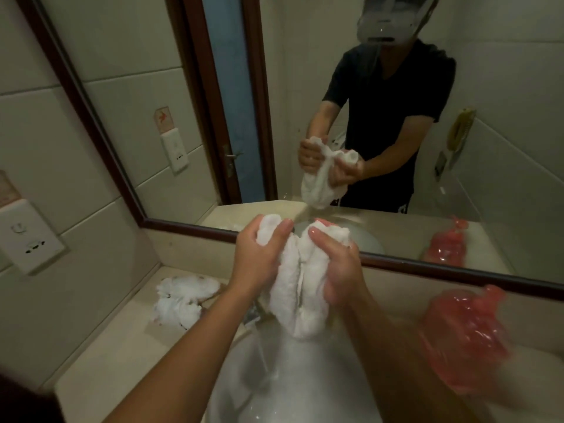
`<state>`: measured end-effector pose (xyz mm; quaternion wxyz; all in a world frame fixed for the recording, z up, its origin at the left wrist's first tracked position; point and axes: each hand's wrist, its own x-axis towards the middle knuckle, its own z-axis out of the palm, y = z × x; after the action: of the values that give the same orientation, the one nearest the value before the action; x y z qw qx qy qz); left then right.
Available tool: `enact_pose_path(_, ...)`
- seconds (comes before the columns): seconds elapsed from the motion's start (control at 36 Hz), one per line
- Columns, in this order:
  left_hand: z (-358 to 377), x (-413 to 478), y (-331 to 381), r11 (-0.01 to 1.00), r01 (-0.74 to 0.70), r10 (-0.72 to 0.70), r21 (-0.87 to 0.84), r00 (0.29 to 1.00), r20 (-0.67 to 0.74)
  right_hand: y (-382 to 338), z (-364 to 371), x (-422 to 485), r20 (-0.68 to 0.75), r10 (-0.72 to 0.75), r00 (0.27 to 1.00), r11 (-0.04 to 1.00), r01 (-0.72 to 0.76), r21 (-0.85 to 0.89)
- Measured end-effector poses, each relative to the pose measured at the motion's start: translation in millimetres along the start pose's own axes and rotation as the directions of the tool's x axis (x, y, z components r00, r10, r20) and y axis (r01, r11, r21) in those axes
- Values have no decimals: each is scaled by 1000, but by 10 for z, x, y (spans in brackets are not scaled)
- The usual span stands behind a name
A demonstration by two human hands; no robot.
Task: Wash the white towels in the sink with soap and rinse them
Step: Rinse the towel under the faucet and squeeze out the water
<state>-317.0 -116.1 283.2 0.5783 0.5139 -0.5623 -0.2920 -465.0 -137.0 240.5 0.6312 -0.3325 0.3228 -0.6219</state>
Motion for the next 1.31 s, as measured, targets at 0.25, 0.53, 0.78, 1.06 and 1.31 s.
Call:
enact_pose_path(0.25,254,-153,34,982,115,-84,-149,977,197,-402,427,-283,86,62,994,987,-48,-156)
enact_pose_path(0.53,342,-620,-373,871,343,-393,-353,916,-82,-11,-202,-617,-95,148,984,943,-170,-287)
enact_pose_path(0.78,44,-886,-933,420,323,-624,-848,781,-12,1018,-892,-1243,57,627,777,768,-629,123)
enact_pose_path(1.06,-225,-1163,-1552,297,437,-742,-849,665,82,1076,-555,-959,-30,648,761,760,-645,78)
enact_pose_path(1.31,-345,-1456,-2279,246,552,-869,-797,489,70,1653,-768,-722,-153,753,640,649,-761,14)
